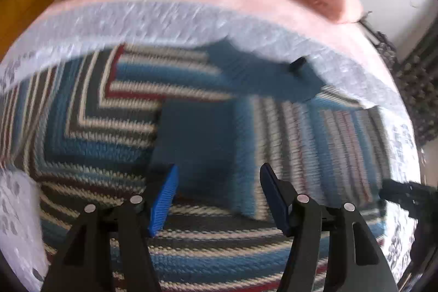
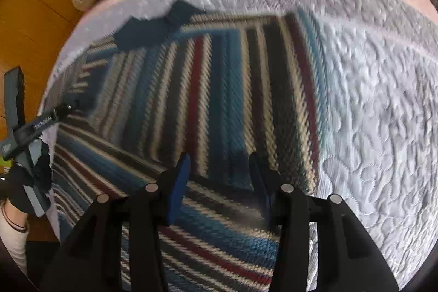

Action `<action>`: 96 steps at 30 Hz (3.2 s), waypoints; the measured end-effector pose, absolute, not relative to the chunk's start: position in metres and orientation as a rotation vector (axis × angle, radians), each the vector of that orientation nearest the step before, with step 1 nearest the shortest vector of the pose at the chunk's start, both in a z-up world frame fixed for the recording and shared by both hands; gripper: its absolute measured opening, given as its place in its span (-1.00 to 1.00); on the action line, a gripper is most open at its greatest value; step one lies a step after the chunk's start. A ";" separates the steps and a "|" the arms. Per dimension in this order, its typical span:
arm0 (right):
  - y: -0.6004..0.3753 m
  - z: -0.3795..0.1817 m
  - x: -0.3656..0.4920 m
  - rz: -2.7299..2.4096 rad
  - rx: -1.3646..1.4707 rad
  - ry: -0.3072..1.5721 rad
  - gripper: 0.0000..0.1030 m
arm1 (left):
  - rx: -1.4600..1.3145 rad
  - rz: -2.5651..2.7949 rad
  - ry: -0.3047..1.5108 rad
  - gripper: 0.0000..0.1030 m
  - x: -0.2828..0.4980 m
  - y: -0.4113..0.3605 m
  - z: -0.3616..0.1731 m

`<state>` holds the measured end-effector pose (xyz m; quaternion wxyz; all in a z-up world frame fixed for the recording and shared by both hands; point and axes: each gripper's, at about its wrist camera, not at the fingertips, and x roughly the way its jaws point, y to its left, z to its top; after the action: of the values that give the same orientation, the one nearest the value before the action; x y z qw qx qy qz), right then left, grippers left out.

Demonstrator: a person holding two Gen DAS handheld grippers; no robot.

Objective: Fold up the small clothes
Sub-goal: 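Lay the sleeve flat on the body and open the right tool, then grasp the other sleeve cuff with the left tool and lift it, then fold the held sleeve across the sweater body with the left tool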

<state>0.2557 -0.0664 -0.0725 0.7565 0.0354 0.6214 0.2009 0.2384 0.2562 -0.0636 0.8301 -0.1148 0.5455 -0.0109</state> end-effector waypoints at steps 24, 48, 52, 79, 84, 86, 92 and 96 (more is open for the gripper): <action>-0.018 -0.038 0.262 0.474 0.253 1.283 -0.07 | -0.488 0.346 1.123 0.23 0.175 0.480 -0.039; -0.011 -0.080 0.260 0.466 0.088 1.324 -0.04 | -1.004 0.533 0.842 0.22 0.111 0.678 -0.107; -0.011 -0.083 0.261 0.459 0.076 1.324 -0.04 | -1.011 0.536 0.809 0.19 0.116 0.688 -0.107; -0.011 -0.082 0.260 0.449 0.053 1.323 -0.04 | -0.727 0.223 0.698 -0.76 0.169 0.579 -0.006; -0.011 -0.082 0.260 0.448 0.052 1.322 -0.04 | -0.676 0.100 0.706 -0.76 0.188 0.524 0.006; -0.011 -0.083 0.261 0.448 0.055 1.324 -0.04 | -0.659 0.058 0.712 -0.76 0.194 0.502 0.010; -0.010 -0.083 0.261 0.450 0.043 1.322 -0.04 | -0.590 -0.066 0.752 -0.76 0.210 0.433 0.010; -0.010 -0.083 0.261 0.452 0.041 1.323 -0.04 | -0.535 -0.129 0.794 -0.76 0.216 0.393 0.003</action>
<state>0.2610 -0.0102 -0.0833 0.7654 0.0189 0.6087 0.2081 0.2159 0.3933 0.0026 0.8856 -0.2571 0.3819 -0.0622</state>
